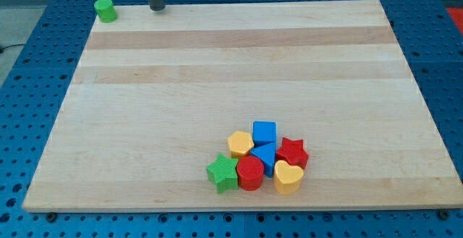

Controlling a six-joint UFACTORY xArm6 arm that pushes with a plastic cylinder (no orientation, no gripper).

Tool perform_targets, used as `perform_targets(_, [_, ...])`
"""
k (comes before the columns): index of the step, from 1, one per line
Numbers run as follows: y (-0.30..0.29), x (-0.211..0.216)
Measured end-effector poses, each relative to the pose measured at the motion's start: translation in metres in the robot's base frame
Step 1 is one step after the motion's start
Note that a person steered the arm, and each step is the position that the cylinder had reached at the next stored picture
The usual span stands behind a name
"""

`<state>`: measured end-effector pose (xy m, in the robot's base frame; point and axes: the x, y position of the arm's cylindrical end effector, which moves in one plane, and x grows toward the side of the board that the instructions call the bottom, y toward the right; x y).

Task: Push the green circle slightly to right

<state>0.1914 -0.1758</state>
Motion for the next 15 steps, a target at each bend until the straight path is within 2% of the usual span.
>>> perform_targets(2, [-0.015,0.0])
perform_targets(3, [-0.015,0.043])
perform_targets(4, [-0.129,0.072])
perform_targets(5, [-0.129,0.072])
perform_targets(8, [-0.129,0.026])
perform_targets(10, [-0.129,0.019])
perform_targets(11, [-0.129,0.003])
perform_targets(15, [-0.12,0.0])
